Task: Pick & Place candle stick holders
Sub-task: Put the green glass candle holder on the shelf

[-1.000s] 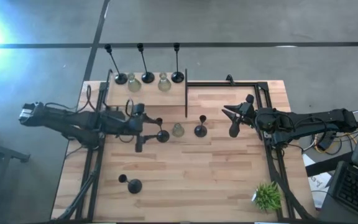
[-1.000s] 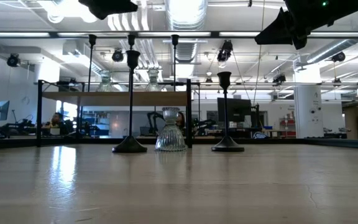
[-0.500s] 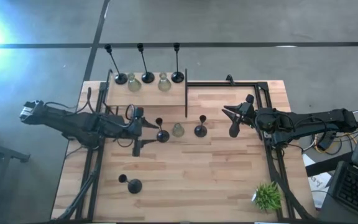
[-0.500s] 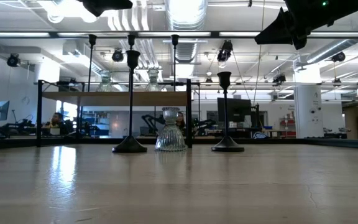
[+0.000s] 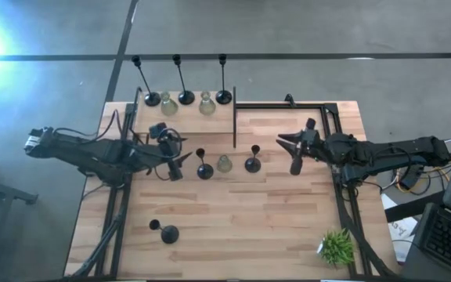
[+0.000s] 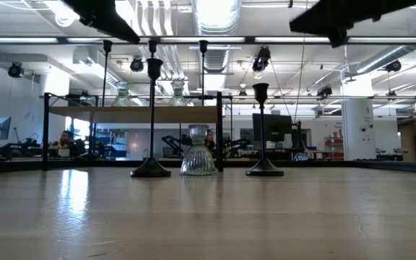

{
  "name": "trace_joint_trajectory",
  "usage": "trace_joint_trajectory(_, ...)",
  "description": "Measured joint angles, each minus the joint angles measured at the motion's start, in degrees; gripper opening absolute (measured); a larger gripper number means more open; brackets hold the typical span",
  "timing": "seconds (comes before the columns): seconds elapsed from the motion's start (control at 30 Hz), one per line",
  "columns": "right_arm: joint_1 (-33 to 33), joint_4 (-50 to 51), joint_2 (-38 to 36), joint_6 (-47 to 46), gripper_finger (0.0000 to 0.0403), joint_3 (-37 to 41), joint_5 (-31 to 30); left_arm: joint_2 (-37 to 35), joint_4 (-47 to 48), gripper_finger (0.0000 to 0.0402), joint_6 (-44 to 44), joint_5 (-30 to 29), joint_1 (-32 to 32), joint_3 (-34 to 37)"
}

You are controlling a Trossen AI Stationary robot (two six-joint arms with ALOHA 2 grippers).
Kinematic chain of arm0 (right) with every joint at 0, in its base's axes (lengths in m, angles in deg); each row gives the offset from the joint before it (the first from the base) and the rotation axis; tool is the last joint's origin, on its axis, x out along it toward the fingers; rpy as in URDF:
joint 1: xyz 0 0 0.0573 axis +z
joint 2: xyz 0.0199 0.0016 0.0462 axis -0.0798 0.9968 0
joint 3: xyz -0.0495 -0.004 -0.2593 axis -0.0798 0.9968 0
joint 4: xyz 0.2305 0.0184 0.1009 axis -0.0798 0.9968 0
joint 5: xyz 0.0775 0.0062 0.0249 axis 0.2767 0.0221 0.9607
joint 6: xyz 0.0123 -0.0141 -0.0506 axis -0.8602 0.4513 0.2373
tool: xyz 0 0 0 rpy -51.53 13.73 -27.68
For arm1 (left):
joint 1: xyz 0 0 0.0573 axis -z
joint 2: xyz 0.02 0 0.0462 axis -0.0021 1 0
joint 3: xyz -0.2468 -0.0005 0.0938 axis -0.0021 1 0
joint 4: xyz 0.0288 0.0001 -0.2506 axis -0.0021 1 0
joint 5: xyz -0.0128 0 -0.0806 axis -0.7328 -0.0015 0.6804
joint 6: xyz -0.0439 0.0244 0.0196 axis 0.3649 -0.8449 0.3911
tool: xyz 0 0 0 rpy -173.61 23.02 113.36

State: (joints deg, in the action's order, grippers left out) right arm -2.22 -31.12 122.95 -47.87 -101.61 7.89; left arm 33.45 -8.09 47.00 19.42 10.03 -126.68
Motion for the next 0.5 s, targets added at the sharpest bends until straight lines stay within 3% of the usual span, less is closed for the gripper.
trace_joint_trajectory(0.07, 0.0, -0.8, 1.9, 2.1, 0.0076, -2.1, 2.6, 0.0, 0.4, 0.0232, 0.9, 0.0, -0.1, 0.0)
trace_joint_trajectory(0.3, 0.0, 1.7, 13.3, 5.7, 0.0068, -10.8, 3.2, -0.1, 0.8, 0.0232, 3.3, 0.0, -0.3, 1.2)
trace_joint_trajectory(0.5, 0.0, 4.7, 26.0, 12.1, 0.0076, -18.0, 9.5, -0.7, 1.1, 0.0232, 3.7, 0.0, -0.3, 2.8)
